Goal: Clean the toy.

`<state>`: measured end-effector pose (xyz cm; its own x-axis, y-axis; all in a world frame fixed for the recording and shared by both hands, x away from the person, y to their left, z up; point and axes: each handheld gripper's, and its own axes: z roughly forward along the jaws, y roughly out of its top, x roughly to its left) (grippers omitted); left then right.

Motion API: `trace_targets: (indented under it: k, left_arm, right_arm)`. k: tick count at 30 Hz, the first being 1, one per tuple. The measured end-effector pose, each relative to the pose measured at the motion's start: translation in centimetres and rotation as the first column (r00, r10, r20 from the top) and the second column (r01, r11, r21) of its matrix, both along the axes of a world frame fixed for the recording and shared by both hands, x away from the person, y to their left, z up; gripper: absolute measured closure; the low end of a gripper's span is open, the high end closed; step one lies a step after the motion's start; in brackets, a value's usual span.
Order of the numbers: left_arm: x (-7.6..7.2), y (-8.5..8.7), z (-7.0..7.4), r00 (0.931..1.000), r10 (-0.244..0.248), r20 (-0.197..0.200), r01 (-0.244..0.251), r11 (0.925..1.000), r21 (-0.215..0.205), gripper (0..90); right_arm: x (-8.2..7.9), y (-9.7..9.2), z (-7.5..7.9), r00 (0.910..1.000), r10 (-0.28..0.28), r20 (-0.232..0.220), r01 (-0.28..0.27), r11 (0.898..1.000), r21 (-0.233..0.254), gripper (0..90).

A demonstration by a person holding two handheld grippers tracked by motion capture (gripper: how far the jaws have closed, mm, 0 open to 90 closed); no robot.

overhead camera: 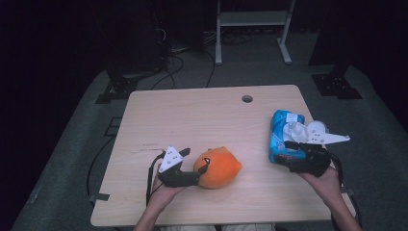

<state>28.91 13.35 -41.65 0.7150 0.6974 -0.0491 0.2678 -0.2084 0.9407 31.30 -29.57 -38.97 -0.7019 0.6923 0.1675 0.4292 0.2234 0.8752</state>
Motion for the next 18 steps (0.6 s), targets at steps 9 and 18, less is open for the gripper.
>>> trace_targets:
  k: [9, 18]
  left_arm:
    - [0.0, 0.3, 0.1, 1.0000, -0.006, -0.002, 0.006, 1.0000, 0.003, 15.4]
    - [0.0, -0.2, -0.1, 0.9995, -0.028, -0.016, 0.028, 0.9995, 0.015, 16.2]
  right_arm:
    - [2.7, -2.4, 2.1, 0.9896, -0.128, 0.067, 0.133, 0.988, -0.084, 21.2]
    - [4.6, -4.8, 0.8, 0.9687, -0.245, 0.042, 0.248, 0.963, -0.104, 22.6]
